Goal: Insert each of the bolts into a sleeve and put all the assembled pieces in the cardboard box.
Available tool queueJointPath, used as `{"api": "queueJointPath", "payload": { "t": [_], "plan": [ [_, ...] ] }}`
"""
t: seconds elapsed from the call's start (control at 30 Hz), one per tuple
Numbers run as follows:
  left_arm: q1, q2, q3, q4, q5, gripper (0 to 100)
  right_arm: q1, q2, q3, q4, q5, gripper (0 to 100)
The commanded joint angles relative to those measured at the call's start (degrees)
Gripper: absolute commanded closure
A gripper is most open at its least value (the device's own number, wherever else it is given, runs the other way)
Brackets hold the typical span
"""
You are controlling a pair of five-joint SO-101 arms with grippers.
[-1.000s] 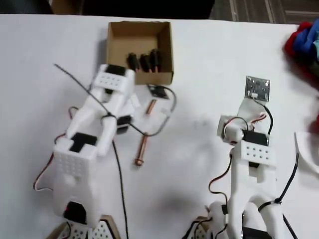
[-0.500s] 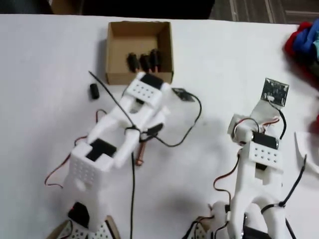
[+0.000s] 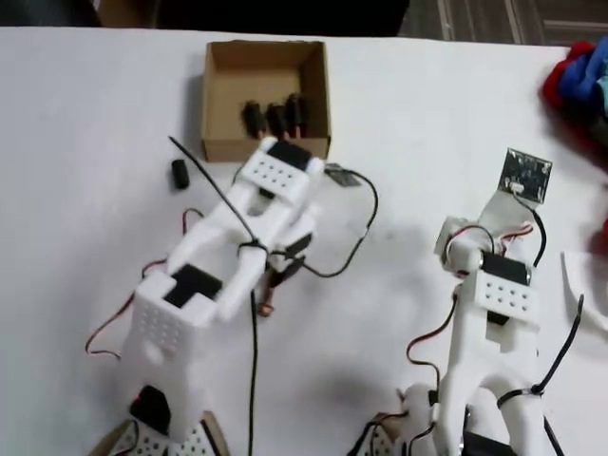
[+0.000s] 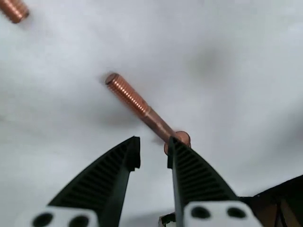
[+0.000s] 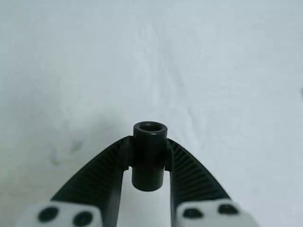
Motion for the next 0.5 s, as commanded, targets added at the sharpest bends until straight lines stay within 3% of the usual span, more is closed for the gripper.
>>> {"api": "queueJointPath", "payload": {
  "t": [0.0,0.47],
  "plan": [
    [0.2,-0.2,1.5,-1.1,0.3,89,-1.5,-2.2,0.1,-0.9,-0.2,97.8],
    [-0.4,9.3,1.6,-3.5,0.1,89,-2.0,-2.2,0.7,-1.7,-0.1,97.8]
  ]
}}
